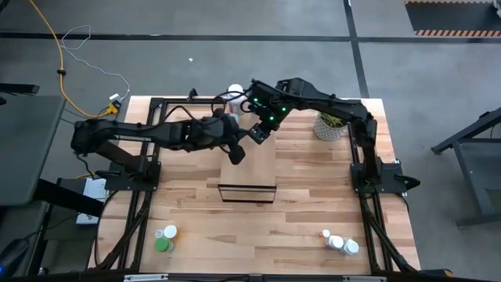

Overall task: Pick and place medicine bottles onto shelf by color
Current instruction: Put the transparent medicine bottle on the shelf

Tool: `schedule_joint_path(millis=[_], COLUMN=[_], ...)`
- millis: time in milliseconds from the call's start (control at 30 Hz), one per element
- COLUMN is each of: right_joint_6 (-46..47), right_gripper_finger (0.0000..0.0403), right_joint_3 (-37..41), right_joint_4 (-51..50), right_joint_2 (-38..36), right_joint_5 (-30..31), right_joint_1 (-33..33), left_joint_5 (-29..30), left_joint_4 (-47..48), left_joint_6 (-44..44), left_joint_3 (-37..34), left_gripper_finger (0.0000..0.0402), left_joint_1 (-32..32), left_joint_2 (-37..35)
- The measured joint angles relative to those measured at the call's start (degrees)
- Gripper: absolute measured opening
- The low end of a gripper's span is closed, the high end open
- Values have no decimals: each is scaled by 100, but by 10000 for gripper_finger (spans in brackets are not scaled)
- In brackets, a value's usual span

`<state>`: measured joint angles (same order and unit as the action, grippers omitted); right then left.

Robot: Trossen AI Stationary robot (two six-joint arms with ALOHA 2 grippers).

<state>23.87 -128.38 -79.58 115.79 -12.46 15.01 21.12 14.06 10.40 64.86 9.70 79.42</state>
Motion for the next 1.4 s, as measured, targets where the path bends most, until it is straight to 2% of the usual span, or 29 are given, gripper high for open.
schedule_joint_path(millis=[367,533,633,767,833,1033,1400], right_joint_6=[-99,-143,-143,-190,-194,-231,-231], right_gripper_finger=[126,126,126,126,126,126,126], right_joint_3=[0,4,4,4,4,4,4], right_joint_4=[96,56,56,47,50,207,397], right_joint_2=[37,37,37,37,37,37,37], right_joint_5=[2,12,34,-44,-47,-33,-1], right_joint_1=[194,199,201,192,188,194,195], left_joint_5=[-148,-7,347,1150,1284,805,365], left_joint_4=[-111,-184,-186,-347,-451,-479,-343], left_joint_6=[146,147,158,293,296,314,458], left_joint_3=[0,0,0,-2,-2,-2,-13], left_gripper_finger=[0,0,0,0,0,0,0], left_joint_1=[201,197,180,188,206,266,237], left_joint_2=[457,592,605,612,612,612,754])
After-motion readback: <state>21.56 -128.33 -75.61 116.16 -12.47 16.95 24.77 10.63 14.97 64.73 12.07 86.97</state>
